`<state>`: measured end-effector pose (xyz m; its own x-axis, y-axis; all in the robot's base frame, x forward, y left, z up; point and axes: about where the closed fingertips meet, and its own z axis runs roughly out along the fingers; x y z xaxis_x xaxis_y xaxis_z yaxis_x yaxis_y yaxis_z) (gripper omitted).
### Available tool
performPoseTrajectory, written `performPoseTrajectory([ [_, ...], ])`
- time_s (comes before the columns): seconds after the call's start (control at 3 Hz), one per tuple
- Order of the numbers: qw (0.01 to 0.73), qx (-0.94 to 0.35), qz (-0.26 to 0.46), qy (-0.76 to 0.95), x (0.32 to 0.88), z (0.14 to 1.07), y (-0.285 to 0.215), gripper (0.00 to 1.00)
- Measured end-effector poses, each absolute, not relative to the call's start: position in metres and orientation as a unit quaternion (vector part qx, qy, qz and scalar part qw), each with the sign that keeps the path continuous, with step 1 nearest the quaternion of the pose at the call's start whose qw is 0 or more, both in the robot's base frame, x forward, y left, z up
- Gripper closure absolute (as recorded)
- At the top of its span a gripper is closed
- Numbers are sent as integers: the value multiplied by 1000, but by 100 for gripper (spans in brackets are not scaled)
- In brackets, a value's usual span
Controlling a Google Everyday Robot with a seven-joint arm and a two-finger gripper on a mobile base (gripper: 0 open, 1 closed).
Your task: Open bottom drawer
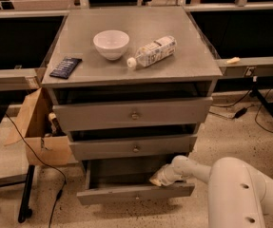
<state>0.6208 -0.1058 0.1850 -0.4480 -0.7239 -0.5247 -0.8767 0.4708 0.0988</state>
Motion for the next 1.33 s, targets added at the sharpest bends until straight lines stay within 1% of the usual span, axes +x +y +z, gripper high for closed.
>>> performPoseTrajectory([
  [0.33,197,-466,198,840,606,191,-86,100],
  [0.67,184,-463,203,843,597,190,-80,100],
  [1.33,184,-463,203,843,603,192,-79,51],
])
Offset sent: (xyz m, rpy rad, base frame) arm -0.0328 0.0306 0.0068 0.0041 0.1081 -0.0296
